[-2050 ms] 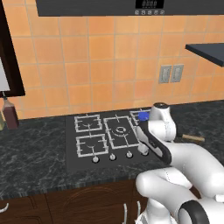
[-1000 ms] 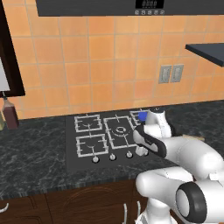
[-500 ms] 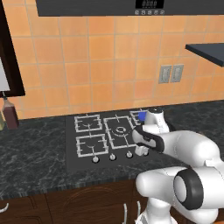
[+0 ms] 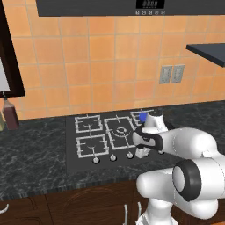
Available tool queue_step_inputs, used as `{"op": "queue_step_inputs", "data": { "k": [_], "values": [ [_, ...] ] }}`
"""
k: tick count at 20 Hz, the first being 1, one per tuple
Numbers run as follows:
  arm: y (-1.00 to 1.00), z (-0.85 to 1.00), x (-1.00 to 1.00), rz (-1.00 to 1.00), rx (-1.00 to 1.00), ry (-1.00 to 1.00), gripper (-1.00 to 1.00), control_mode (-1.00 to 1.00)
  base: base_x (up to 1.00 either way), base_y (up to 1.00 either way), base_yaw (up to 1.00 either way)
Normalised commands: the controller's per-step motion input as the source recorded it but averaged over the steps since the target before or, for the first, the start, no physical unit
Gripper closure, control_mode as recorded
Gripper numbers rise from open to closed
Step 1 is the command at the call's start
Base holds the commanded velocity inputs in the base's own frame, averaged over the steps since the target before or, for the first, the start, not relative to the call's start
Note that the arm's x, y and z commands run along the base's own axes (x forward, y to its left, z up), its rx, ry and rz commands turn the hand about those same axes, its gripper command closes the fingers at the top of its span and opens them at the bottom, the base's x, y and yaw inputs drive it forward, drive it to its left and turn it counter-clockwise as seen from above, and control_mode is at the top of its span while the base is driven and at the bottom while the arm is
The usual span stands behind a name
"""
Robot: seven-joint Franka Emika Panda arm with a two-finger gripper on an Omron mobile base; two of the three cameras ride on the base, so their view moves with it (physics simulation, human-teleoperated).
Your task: Turn off the rear right burner of the stove.
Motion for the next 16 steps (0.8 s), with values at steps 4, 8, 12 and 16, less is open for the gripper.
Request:
{"op": "queue_step_inputs", "data": {
  "k": [4, 8, 12, 16],
  "values": [
    [0.00, -0.09, 0.10, 0.00, 0.00, 0.00, -1.00, -1.00, 0.00, 0.00, 0.00],
    [-0.02, -0.01, 0.12, 0.00, 0.01, 0.00, -1.00, -1.00, 0.00, 0.00, 0.00],
    [0.00, -0.07, 0.10, 0.01, 0.00, 0.00, -1.00, -1.00, 0.00, 0.00, 0.00],
    [0.00, -0.14, 0.05, 0.01, 0.00, 0.00, -1.00, -1.00, 0.00, 0.00, 0.00]
  ]
}}
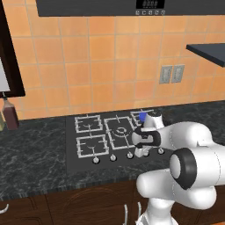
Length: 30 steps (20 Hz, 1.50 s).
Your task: Turn off the rear right burner of the stove.
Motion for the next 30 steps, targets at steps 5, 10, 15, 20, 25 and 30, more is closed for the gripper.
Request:
{"op": "queue_step_inputs", "data": {
  "k": [5, 10, 15, 20, 25, 30],
  "values": [
    [0.00, -0.20, 0.00, 0.01, 0.00, 0.00, -1.00, -1.00, 0.00, 0.00, 0.00],
    [0.00, -0.26, 0.00, 0.01, 0.00, 0.00, -1.00, -1.00, 0.00, 0.00, 0.00],
    [0.00, -0.24, -0.01, 0.02, 0.00, -0.01, -1.00, -1.00, 0.00, 0.00, 0.00],
    [0.01, -0.25, -0.03, 0.02, 0.00, -0.06, -1.00, -1.00, 0.00, 0.00, 0.00],
    [0.13, -0.30, 0.00, 0.01, 0.00, -0.05, 1.00, -1.00, 0.00, 0.00, 0.00],
    [0.37, -0.28, -0.07, 0.00, 0.00, -0.14, 1.00, -1.00, 0.00, 0.00, 0.00]
  ]
}}
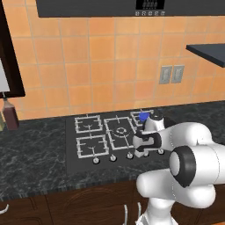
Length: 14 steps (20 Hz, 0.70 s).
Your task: Turn off the rear right burner of the stove.
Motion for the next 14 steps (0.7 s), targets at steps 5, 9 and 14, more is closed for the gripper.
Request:
{"op": "queue_step_inputs", "data": {
  "k": [5, 9, 14],
  "values": [
    [0.45, -0.30, -0.11, 0.00, 0.00, -0.12, 1.00, -1.00, 0.00, 0.00, 0.00],
    [0.04, -0.22, -0.04, 0.00, 0.00, -0.02, 1.00, -1.00, 0.00, 0.00, 0.00],
    [-0.06, -0.15, -0.18, 0.00, 0.00, 0.00, 1.00, -1.00, 0.00, 0.00, 0.00]
  ]
}}
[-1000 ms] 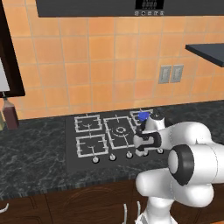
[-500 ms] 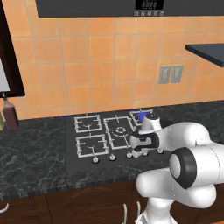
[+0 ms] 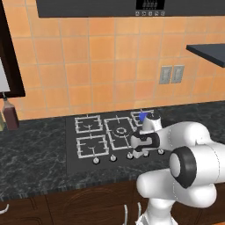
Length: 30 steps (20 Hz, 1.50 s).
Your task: Turn off the rear right burner of the stove.
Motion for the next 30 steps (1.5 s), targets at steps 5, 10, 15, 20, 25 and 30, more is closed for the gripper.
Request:
{"op": "queue_step_inputs", "data": {
  "k": [5, 10, 15, 20, 25, 30],
  "values": [
    [0.00, -0.25, -0.41, 0.00, 0.01, 0.00, 1.00, -1.00, 0.00, 0.00, 0.00],
    [0.00, -0.15, -0.44, 0.00, 0.06, 0.00, 1.00, -1.00, 0.00, 0.00, 0.00],
    [0.00, -0.18, -0.23, 0.00, 0.03, 0.02, 1.00, -1.00, 0.00, 0.00, 0.00],
    [0.00, -0.38, -0.03, 0.00, 0.00, 0.18, 1.00, -1.00, 0.00, 0.00, 0.00],
    [0.00, -0.32, -0.09, -0.09, 0.00, 0.09, 1.00, -1.00, 0.00, 0.00, 0.00],
    [0.00, -0.34, -0.15, -0.21, 0.02, 0.02, 1.00, -1.00, 0.00, 0.00, 0.00]
  ]
}}
